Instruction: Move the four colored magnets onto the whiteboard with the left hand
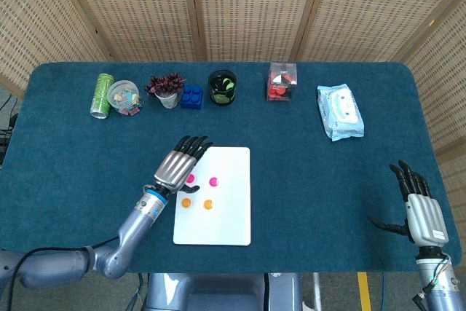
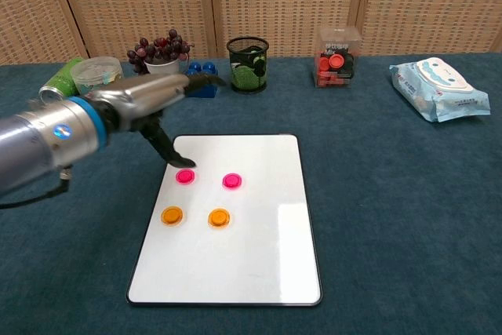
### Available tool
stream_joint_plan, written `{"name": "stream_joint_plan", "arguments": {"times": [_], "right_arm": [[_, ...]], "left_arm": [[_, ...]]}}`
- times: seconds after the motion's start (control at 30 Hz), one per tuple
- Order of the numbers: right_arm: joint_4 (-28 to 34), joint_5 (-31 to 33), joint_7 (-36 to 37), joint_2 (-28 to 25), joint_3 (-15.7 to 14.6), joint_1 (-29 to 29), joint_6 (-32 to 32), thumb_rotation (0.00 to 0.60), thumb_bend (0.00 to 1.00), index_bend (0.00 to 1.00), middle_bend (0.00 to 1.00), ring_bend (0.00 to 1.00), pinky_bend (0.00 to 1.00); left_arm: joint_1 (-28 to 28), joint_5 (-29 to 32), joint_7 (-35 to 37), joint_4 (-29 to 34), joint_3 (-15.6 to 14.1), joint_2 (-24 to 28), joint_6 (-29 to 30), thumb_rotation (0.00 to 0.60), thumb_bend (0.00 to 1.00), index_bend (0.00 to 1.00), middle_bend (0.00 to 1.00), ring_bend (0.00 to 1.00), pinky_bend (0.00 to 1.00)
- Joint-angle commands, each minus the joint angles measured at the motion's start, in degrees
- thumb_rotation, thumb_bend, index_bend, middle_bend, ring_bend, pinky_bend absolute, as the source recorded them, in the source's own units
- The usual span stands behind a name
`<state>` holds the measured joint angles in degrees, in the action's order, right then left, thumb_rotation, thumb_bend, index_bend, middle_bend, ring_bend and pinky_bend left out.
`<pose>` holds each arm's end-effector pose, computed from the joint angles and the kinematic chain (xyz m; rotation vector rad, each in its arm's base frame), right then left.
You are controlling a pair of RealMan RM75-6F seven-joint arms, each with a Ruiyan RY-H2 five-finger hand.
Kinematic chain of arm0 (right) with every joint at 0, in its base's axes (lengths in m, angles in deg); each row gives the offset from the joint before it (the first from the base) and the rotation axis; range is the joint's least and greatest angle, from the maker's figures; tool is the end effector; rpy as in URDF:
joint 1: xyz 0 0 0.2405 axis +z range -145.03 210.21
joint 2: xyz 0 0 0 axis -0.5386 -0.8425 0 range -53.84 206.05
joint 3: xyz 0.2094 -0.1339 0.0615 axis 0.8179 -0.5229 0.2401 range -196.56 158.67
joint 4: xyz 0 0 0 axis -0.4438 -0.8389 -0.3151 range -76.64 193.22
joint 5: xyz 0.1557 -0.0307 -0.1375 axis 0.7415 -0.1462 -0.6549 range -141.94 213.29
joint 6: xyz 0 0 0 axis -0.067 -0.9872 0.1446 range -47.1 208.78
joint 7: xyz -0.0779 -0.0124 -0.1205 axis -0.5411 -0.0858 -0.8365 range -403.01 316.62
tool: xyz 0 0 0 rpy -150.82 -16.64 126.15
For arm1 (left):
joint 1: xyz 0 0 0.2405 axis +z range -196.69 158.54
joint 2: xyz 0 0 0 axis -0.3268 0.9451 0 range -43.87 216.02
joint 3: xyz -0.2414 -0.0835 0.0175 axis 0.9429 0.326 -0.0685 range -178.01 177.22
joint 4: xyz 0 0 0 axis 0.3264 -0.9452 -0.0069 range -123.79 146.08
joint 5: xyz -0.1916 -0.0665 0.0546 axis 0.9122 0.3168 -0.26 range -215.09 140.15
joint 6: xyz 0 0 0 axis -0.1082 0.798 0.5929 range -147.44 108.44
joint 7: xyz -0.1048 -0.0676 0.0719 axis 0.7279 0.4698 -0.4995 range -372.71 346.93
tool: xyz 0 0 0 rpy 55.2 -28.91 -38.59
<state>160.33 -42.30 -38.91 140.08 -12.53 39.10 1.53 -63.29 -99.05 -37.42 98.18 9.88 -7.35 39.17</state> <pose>-0.2878 -0.1980 0.1454 1.2413 -1.1689 1.0270 -0.1152 0.3307 -0.0364 -1.8814 -0.9460 -0.9882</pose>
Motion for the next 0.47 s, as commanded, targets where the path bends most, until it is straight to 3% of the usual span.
{"name": "stream_joint_plan", "arguments": {"times": [0.03,0.27,0.47], "right_arm": [[0.05,0.02,-0.15,0.02,0.00,0.01,-0.01,0.600,0.13,0.00,0.00,0.00,0.00],[0.29,-0.10,-1.40,0.31,0.01,-0.12,-0.66,0.600,0.13,0.00,0.00,0.00,0.00],[0.42,-0.17,-2.39,0.64,0.06,-0.31,-1.36,0.600,0.13,0.00,0.00,0.00,0.00]], "left_arm": [[7.30,-6.03,5.80,5.13,-3.07,9.11,8.05,0.600,0.15,0.00,0.00,0.00,0.00],[22.12,-11.92,24.40,-1.30,-9.63,19.14,20.56,0.600,0.11,0.00,0.00,0.00,0.00],[28.49,-12.70,31.07,-3.82,-10.91,21.12,24.93,0.600,0.10,0.00,0.00,0.00,0.00]]}}
